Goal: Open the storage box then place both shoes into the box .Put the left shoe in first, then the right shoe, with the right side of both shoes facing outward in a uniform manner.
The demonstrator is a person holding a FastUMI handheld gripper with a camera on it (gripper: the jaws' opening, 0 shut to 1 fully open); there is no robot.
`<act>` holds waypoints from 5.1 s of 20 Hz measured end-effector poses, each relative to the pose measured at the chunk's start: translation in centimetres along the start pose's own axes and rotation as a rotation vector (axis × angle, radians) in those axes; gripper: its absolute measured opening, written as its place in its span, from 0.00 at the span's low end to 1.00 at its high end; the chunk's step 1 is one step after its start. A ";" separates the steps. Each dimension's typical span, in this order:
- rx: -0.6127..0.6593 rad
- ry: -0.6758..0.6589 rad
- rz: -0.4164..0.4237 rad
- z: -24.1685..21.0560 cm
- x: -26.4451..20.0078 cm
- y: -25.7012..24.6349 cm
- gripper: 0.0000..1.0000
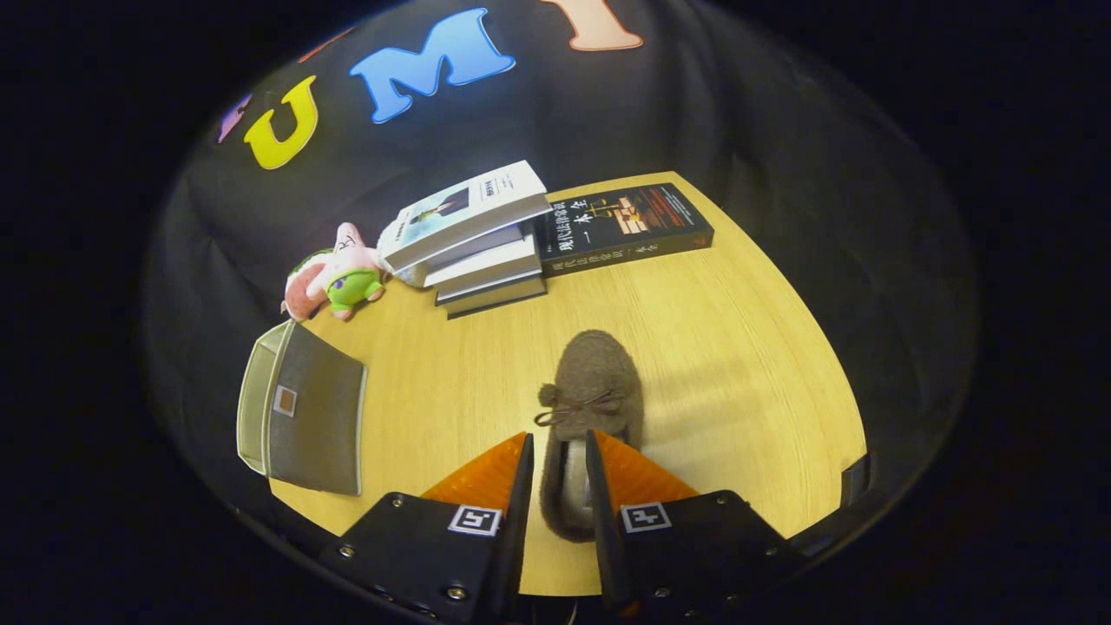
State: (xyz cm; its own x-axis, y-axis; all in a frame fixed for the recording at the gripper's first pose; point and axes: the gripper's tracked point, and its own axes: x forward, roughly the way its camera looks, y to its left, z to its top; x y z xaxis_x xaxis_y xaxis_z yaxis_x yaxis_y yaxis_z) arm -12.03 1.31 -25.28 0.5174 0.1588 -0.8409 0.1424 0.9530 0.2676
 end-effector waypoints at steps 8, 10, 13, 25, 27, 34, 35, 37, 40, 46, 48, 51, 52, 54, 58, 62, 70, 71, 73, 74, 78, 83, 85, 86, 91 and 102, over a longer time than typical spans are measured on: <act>-0.021 0.104 -0.071 -3.1 2.7 -3.6 0.36; -0.029 0.134 -0.081 -3.7 4.0 -3.9 0.36; -0.038 0.162 -0.124 -3.6 6.5 -4.9 0.36; 0.019 0.203 -0.096 -1.3 6.9 -2.6 0.00; 0.022 0.179 -0.054 0.4 5.4 -0.2 0.01; -0.050 0.093 0.046 5.7 1.2 8.8 0.00; -0.061 0.090 0.057 6.0 0.9 10.0 0.00; -0.078 0.091 0.079 6.2 0.4 12.3 0.00; -0.108 0.102 0.119 6.1 -0.2 15.9 0.00; -0.197 0.121 0.209 5.1 -0.1 23.9 0.00; -0.213 0.138 0.240 4.6 0.0 26.7 0.00; -0.242 0.150 0.273 4.0 0.5 30.2 0.00; -0.246 0.154 0.283 3.9 0.6 31.2 0.00; -0.244 0.174 0.293 3.4 1.0 33.0 0.00; -0.235 0.218 0.291 2.0 2.7 36.2 0.00; -0.182 0.244 0.234 1.2 5.0 38.3 0.00; -0.220 0.255 0.124 -1.7 8.6 40.1 0.00; -0.223 0.246 0.104 -2.0 8.9 40.0 0.01; -0.224 0.248 0.068 -2.9 9.0 39.5 0.00; -0.219 0.255 0.059 -3.4 9.0 39.3 0.00; -0.220 0.230 0.017 -3.8 9.8 39.4 0.01; -0.258 0.234 -0.077 -5.1 11.5 38.7 0.01; -0.279 0.237 -0.116 -5.4 11.3 38.0 0.01; -0.276 0.245 -0.133 -5.6 11.0 37.7 0.03; -0.265 0.291 -0.115 -6.7 10.3 37.4 0.09; -0.332 0.014 0.028 0.8 5.2 37.0 0.40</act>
State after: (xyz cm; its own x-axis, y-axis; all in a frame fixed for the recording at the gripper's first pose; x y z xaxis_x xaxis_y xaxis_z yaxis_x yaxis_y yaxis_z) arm -3.37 37.19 -19.37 0.5056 0.1876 -0.8422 -0.1555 0.9799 0.1249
